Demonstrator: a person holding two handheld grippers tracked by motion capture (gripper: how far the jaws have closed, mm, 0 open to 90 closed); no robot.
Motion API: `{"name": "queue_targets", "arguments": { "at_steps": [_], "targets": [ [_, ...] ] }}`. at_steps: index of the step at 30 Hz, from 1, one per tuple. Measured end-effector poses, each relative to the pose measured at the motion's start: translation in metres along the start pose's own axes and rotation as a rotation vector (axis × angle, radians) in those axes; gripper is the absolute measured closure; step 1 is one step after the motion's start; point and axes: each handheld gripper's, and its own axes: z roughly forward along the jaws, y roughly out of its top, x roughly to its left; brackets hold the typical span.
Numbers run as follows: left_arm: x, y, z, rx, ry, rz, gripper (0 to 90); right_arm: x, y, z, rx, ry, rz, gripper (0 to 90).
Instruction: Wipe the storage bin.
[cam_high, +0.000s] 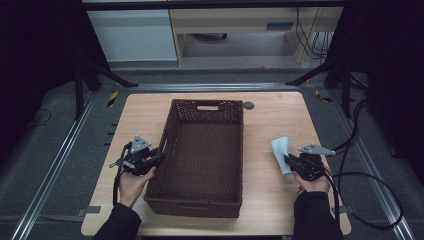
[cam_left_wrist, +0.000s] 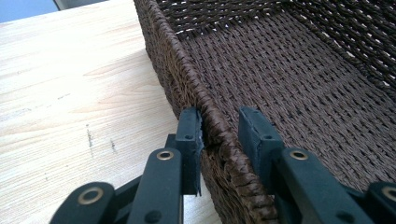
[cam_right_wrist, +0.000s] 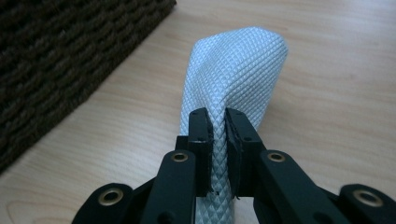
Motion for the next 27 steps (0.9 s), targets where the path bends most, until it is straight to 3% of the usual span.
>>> {"name": "queue_targets", "arguments": {
  "at_steps": [14,27],
  "targets": [
    [0.015,-0.001,-0.003,0.012,-0.038,0.003,69.5,0.015,0.032,0.019,-0.06,0.026,-0.023,81.5],
    [0.016,-0.002,-0.003,0.011,-0.037,0.009,69.5,0.032,0.059,0.074,-0.053,0.039,-0.03,81.6]
  ]
}}
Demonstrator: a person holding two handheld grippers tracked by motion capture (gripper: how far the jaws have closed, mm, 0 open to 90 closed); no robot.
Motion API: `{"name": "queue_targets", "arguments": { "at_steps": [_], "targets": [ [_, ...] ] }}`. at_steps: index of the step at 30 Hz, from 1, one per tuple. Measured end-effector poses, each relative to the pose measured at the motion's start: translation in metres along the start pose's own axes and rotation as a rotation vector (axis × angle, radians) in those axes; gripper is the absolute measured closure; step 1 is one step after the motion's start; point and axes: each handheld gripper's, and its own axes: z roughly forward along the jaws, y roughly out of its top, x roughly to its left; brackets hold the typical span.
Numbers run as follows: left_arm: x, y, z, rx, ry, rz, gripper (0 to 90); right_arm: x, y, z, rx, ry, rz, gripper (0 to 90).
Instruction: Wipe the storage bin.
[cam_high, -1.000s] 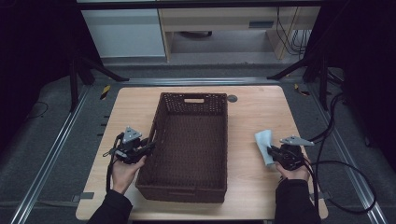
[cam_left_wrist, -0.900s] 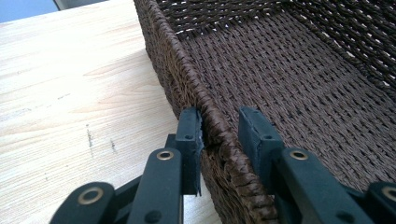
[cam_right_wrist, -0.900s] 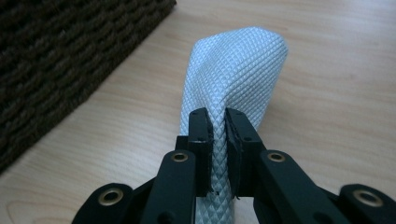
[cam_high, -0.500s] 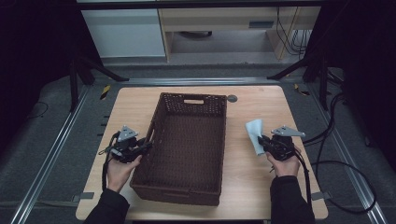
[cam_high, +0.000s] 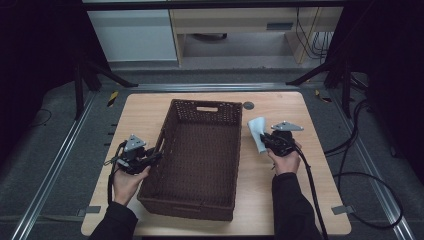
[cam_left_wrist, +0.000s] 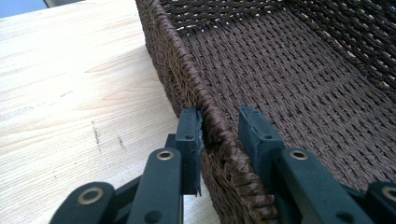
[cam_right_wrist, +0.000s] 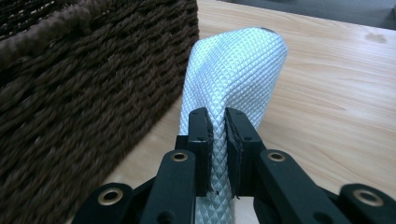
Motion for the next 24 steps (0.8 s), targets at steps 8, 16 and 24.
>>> {"name": "queue_targets", "arguments": {
  "at_steps": [8,16,24],
  "targets": [
    [0.0,0.0,0.0,0.001,0.001,0.001,69.5,0.004,0.0,0.038,0.06,-0.024,-0.024,81.6],
    [0.0,0.0,0.0,0.0,-0.001,-0.004,69.5,0.01,-0.001,0.058,0.028,0.061,-0.035,82.4],
    [-0.001,0.0,0.0,0.0,0.001,-0.003,69.5,0.017,0.043,0.03,-0.157,0.118,-0.117,82.7]
  ]
}}
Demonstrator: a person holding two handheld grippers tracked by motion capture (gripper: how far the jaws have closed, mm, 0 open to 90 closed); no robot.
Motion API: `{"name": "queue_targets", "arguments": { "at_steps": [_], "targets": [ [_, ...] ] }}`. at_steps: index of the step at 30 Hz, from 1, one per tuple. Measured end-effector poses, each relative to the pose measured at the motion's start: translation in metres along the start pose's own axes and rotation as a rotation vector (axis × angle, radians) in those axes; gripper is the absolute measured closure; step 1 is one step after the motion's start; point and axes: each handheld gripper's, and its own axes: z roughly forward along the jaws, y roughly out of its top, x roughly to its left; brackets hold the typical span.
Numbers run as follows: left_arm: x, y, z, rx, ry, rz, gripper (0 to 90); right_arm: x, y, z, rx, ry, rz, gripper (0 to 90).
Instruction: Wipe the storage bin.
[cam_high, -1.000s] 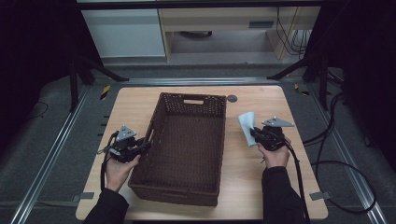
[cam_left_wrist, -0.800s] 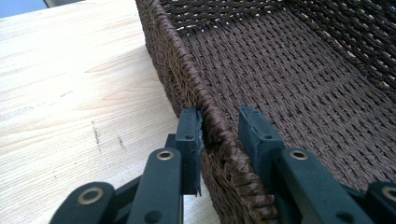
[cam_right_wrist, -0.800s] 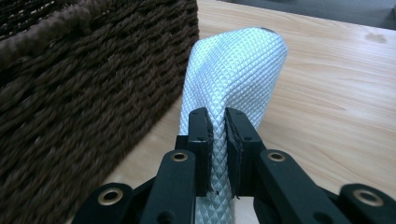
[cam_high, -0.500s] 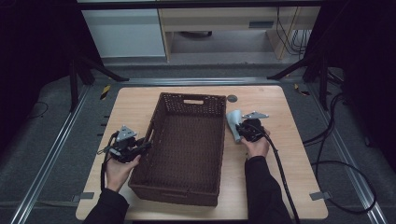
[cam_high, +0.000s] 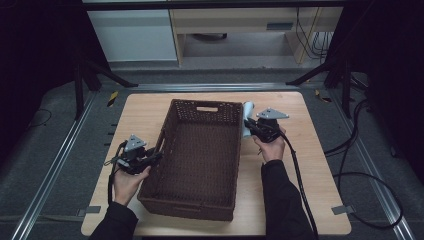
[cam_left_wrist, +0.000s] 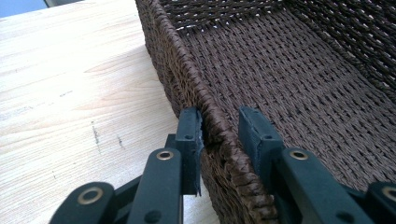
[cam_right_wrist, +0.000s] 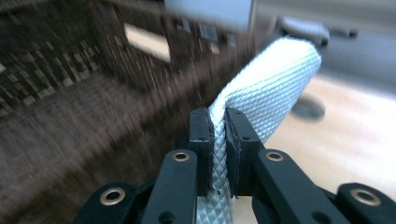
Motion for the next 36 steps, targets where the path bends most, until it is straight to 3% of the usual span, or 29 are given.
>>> {"name": "queue_targets", "arguments": {
  "at_steps": [2,4,11,18,22,27,30,34,36],
  "targets": [
    [0.0,0.0,0.0,0.0,0.001,0.0,69.4,0.0,0.006,-0.003,-0.023,-0.003,-0.005,82.8],
    [0.0,0.0,0.0,0.0,0.002,-0.001,69.5,-0.001,0.005,-0.001,0.002,-0.004,-0.016,83.0],
    [-0.001,0.0,0.0,-0.001,0.003,-0.005,69.5,0.001,-0.023,0.018,0.159,0.021,-0.028,83.0],
    [-0.002,0.001,0.001,-0.006,0.008,-0.012,69.4,-0.003,-0.046,0.028,0.27,0.01,0.011,82.9],
    [-0.002,0.001,0.002,-0.006,0.013,-0.009,69.4,-0.006,-0.044,0.022,0.23,0.039,0.038,83.0],
    [-0.002,0.002,0.003,-0.006,0.007,-0.013,69.4,-0.009,-0.014,0.0,0.054,0.059,0.019,83.0],
    [-0.002,0.002,0.003,-0.006,0.01,-0.013,69.4,-0.007,0.002,-0.01,0.0,0.061,-0.02,83.0],
    [-0.002,0.003,0.004,-0.008,0.009,-0.016,69.3,-0.006,0.007,-0.014,-0.005,0.066,-0.041,83.0],
    [-0.002,0.004,0.006,-0.011,0.007,-0.018,69.1,-0.006,-0.002,-0.01,0.038,0.061,-0.035,83.0]
  ]
}}
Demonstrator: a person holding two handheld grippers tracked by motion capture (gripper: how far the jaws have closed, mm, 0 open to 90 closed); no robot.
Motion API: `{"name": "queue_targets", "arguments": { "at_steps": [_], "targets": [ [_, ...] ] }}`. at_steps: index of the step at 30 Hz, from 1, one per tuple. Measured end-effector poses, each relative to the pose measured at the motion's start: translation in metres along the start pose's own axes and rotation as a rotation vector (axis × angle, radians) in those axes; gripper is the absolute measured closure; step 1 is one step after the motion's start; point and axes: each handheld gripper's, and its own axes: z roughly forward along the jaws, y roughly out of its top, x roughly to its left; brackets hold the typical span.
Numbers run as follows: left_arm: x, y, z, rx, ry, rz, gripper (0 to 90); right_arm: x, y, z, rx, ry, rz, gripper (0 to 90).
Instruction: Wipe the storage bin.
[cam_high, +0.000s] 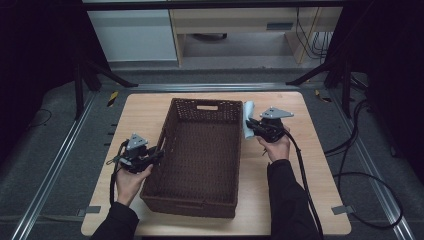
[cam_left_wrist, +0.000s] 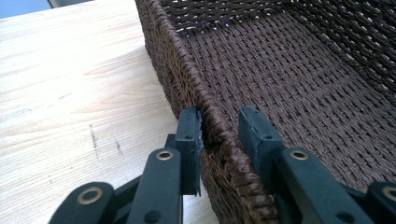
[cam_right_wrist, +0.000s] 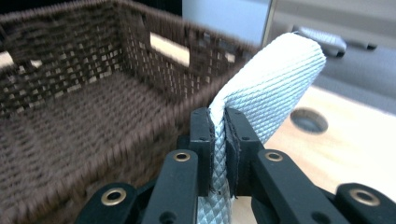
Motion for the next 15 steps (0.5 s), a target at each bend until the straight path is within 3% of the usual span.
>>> {"name": "queue_targets", "arguments": {
  "at_steps": [4,9,12,15],
  "targets": [
    [0.002,0.0,0.0,-0.001,-0.005,-0.016,66.9,0.002,-0.021,0.013,0.085,-0.002,0.015,83.0],
    [0.003,0.001,-0.002,-0.012,0.031,-0.028,52.8,0.002,-0.047,0.028,0.189,-0.013,0.047,82.9],
    [0.002,0.001,-0.008,-0.027,0.018,-0.03,49.9,0.003,-0.05,0.027,0.185,0.003,0.052,82.9],
    [-0.001,0.0,-0.015,-0.03,0.012,-0.033,49.3,0.003,-0.038,0.016,0.125,0.016,0.049,82.9]
  ]
}}
